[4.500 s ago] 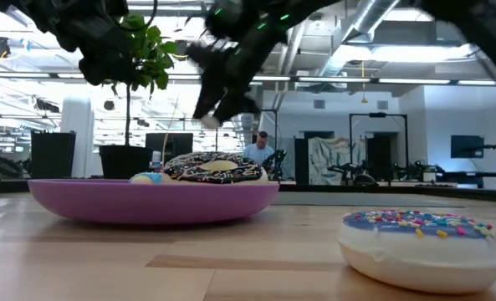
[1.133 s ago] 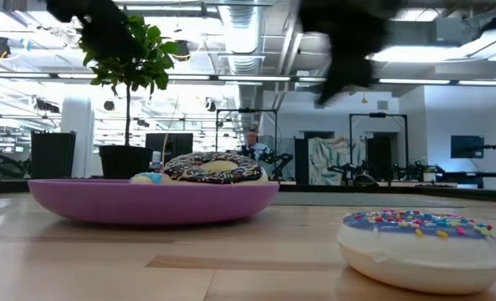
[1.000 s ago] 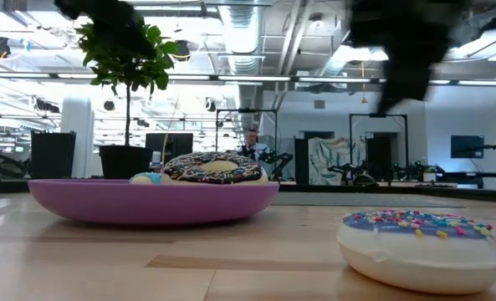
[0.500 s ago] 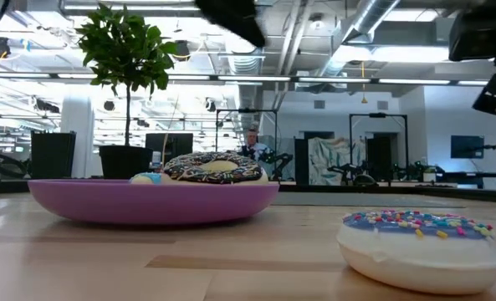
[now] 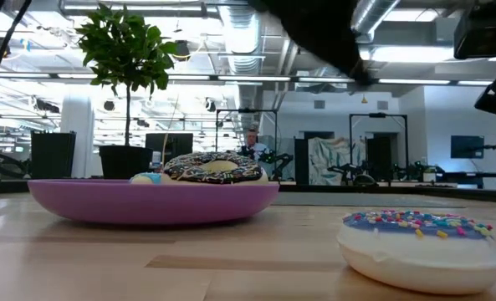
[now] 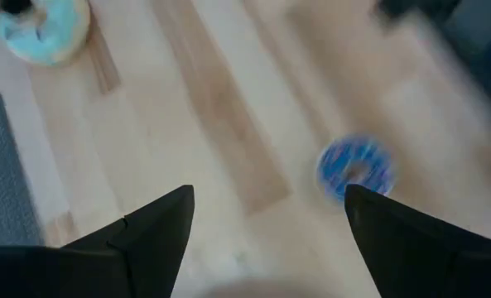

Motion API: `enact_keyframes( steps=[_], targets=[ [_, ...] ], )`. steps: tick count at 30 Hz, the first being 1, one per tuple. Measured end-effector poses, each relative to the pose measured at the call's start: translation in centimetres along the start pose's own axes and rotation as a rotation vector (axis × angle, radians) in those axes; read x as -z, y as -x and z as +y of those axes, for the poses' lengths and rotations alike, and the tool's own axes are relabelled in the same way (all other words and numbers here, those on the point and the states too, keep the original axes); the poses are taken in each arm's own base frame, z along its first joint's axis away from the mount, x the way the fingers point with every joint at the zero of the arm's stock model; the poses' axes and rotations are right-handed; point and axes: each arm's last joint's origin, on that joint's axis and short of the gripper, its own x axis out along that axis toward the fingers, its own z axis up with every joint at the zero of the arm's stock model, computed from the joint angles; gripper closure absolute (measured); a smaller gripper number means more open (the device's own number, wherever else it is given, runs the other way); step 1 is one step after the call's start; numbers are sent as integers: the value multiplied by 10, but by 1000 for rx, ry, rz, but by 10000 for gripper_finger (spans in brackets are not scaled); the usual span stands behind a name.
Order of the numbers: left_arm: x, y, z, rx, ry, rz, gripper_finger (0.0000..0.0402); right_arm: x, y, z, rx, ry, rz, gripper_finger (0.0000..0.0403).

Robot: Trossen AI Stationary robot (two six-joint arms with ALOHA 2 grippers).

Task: Pick & Place donuts
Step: Put the small blue donut on the white plate

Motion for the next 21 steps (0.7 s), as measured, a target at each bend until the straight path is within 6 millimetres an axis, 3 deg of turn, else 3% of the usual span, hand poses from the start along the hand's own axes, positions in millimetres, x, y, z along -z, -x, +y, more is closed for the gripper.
enact_keyframes(
  steps=[5,16,21],
  targets=[
    [13,-23,-4,-6,-70,98,95,0,0,0,0,18,0,403],
    [10,-31,-28,36,-3,31,95,0,0,0,4,24,0,403],
    [10,-46,-34,77,2,-12,95,-1,0,-1,17,24,-16,403]
  ],
)
